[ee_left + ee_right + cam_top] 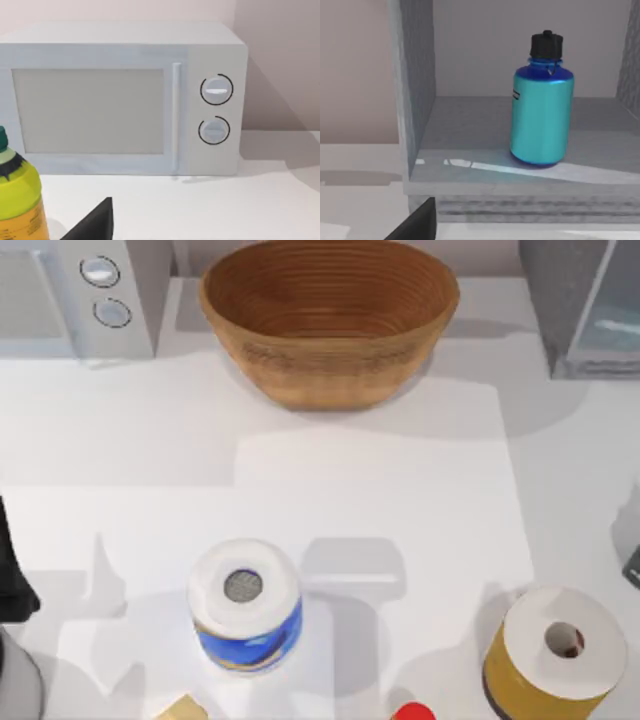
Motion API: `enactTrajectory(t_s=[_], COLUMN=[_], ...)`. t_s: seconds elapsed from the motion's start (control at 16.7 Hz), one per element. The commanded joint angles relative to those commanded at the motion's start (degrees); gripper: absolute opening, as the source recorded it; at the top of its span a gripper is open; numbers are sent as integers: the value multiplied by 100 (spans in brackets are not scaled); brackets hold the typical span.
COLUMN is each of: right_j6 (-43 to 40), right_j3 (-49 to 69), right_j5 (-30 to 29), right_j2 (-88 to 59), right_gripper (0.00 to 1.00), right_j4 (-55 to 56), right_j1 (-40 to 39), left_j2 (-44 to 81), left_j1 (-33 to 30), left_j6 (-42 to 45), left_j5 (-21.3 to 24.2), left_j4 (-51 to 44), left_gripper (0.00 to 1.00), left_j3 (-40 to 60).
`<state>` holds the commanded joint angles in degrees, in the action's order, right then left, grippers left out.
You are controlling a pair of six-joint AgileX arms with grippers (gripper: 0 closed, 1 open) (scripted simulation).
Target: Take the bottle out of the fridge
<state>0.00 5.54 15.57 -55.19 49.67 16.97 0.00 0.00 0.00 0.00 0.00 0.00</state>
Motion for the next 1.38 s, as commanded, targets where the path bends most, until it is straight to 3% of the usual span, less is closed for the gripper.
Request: enactTrajectory(t_s=[0.36,0.66,1.14,1.38], right_j6=[95,107,101,63], right_j3=[319,478,492,1122], right_j5=[813,1285,1373,1104], right_j2=[-2965,-4457,-4752,-5185], right_gripper=[100,100,100,100], right_j4=[2599,4027,4285,4013], right_j1=[940,1316,1332,1086], left_j2=[0,0,0,0], left_j1=[0,0,0,0], left_j6=[0,0,0,0], left_j5=[0,0,0,0], left_j4=[0,0,0,0], left_gripper=[100,100,100,100], left_j3=[0,0,0,0])
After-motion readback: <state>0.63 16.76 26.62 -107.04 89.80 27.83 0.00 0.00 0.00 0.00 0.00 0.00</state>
